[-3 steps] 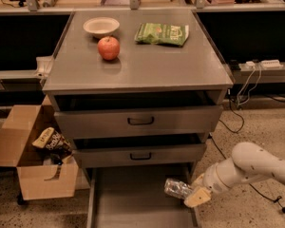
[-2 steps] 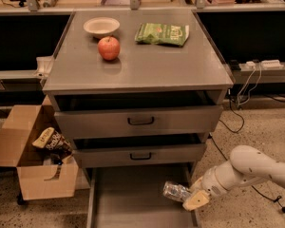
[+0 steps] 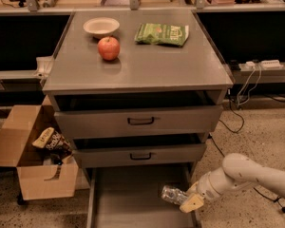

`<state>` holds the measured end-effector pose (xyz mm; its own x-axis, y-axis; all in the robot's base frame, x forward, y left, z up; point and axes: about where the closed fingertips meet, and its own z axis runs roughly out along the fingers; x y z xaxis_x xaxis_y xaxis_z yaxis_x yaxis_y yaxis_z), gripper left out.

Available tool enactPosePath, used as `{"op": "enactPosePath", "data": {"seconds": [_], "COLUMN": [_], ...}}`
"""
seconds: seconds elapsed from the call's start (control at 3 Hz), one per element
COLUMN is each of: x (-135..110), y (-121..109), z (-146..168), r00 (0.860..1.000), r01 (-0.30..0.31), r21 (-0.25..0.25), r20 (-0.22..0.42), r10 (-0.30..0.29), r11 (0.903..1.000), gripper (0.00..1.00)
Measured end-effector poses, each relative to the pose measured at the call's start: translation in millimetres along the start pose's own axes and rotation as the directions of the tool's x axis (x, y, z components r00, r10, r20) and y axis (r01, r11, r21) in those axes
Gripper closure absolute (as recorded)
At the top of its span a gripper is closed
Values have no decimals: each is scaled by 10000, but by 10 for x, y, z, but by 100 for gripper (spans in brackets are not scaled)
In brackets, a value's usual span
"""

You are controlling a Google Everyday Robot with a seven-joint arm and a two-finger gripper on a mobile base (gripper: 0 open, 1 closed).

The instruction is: Place redbull can into bottom drawer

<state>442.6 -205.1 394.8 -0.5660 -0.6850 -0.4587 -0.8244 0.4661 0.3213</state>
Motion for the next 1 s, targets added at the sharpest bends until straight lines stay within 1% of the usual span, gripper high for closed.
{"op": "enactPosePath", "data": {"seconds": [0.33, 0.67, 1.0], "x": [178, 390, 390], "y": [-191, -423, -423], "z": [523, 1143, 1143], "r00": [9998, 9983, 9983], "r01": [-21, -444, -444], "r21": [-104, -343, -344], "r20": [178, 370, 370], "r10": [23, 457, 456], "r11": [9999, 9984, 9984], "gripper": [100, 100, 100]}}
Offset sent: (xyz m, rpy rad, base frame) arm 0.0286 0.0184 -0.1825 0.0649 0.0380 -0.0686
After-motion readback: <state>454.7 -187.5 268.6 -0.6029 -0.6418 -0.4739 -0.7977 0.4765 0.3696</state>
